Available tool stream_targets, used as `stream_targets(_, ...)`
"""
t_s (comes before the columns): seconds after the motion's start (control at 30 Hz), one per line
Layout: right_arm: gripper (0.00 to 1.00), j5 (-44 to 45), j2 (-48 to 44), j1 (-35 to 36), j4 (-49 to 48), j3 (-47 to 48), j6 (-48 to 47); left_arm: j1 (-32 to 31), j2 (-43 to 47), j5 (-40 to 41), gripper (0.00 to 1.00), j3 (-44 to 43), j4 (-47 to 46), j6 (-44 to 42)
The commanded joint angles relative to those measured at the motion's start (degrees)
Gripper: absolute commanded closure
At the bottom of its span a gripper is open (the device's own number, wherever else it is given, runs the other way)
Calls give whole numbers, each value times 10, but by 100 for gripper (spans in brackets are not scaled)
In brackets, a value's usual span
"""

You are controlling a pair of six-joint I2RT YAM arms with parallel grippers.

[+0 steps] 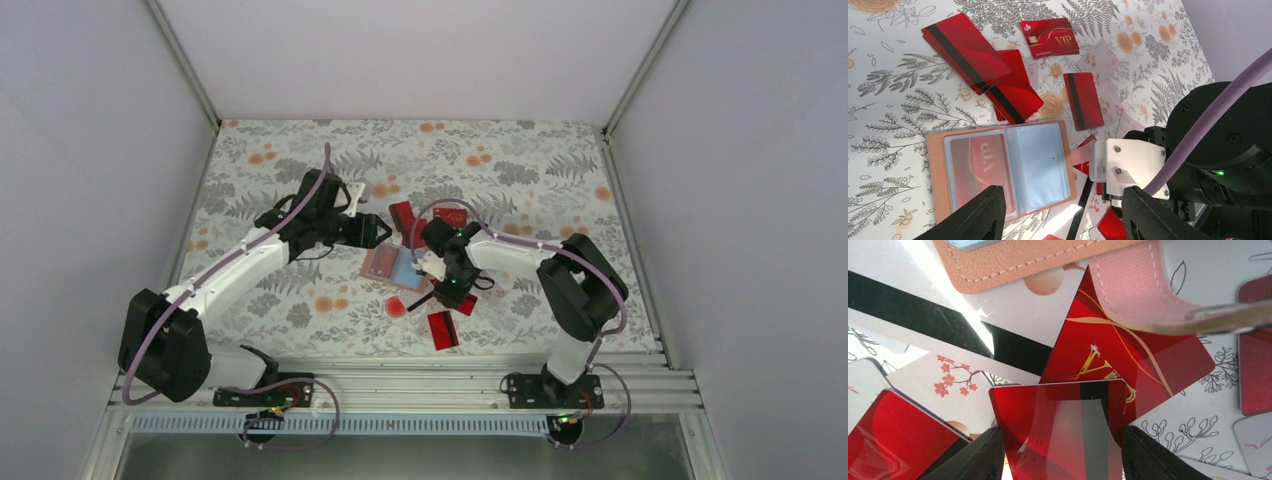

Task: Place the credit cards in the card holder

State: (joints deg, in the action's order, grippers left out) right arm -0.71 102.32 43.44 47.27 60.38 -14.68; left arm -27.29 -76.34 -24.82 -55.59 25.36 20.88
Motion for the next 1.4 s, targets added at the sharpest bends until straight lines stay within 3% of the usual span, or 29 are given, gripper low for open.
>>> stream_targets(0.0, 46, 73, 31, -22, -34, -34, 5, -2, 4, 2, 41, -12, -7, 6)
stream_targets(0.63, 46, 95, -63, -22, 32, 15, 29, -16, 12, 3, 41, -11, -10, 24)
stream_targets(0.77, 39, 65, -93, -21, 60, 40, 67, -19, 9, 3, 41, -17, -5, 25)
stream_targets(0.87, 32, 87, -121, 24, 78, 71, 84, -21, 8, 2, 41, -19, -6, 22)
stream_targets(0.93, 28, 105, -123, 28, 88, 120, 116, -21, 5, 2, 41, -20, -6, 18)
stream_targets(1.03, 23, 58, -79, 16, 132, 239, 179, -20, -1, 3, 41, -28, -1, 11)
stream_targets(1.1, 4, 35, -45, 9, 142, 299, 232, -21, -2, 4, 41, -32, 2, 9)
stream_targets(1.13, 1, 28, -43, 5, 134, 314, 266, -21, -1, 6, 41, -33, 4, 7)
stream_targets(1.37, 1, -36, -155, -52, 20, 201, 350, -21, 15, 5, 41, -18, 7, 1)
